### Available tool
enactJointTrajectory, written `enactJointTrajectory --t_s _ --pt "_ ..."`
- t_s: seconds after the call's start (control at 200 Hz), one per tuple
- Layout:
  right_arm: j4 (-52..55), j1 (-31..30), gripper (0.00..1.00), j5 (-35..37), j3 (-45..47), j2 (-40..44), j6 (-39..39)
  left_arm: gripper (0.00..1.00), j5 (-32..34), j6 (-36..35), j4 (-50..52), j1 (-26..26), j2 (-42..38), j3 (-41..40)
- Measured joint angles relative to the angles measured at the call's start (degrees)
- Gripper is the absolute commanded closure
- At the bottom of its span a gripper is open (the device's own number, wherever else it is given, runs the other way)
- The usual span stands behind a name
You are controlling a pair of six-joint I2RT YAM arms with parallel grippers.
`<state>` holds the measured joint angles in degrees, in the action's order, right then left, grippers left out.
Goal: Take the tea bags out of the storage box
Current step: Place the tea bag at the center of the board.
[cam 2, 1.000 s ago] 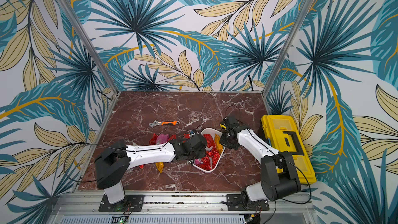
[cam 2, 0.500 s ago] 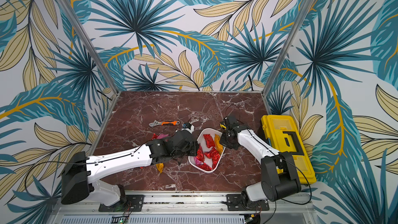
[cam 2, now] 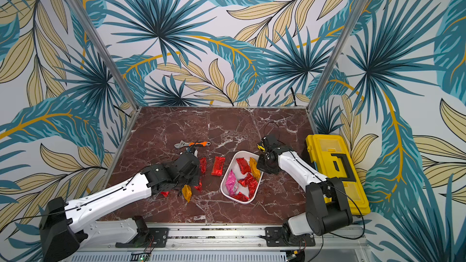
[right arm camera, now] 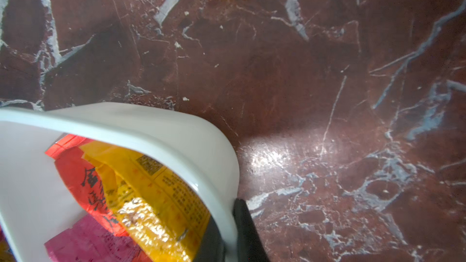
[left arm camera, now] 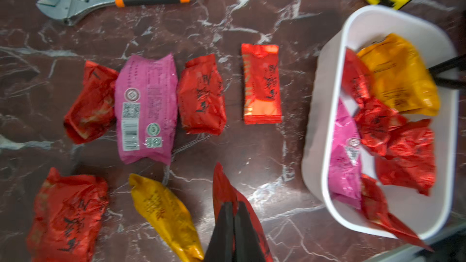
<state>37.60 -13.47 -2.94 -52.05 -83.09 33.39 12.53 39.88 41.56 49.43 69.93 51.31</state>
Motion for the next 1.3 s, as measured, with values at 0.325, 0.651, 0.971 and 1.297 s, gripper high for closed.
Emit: enactJointTrajectory --t_s 0.325,0.651,0.971,1.297 --pt "0.0 -0.02 0.9 -0.61 0.0 0.0 -0.48 0.9 -0.04 -3.54 -0.17 -1.9 12.74 -0.02" --pt "-0.02 -0.02 0.9 -1.03 0.0 0.0 -0.9 0.46 -0.79 -4.74 -0.13 -1.92 13.09 0.52" --pt "-0.02 -0.02 0.9 -1.46 -0.02 0.0 -0.9 0.43 -5.97 -1.25 -5.16 2.03 6.67 7.17" --pt "-0.04 -0.02 0.89 -1.99 -0.13 0.0 -0.9 0.43 -10.03 7.13 -14.93 7.85 17.86 12.5"
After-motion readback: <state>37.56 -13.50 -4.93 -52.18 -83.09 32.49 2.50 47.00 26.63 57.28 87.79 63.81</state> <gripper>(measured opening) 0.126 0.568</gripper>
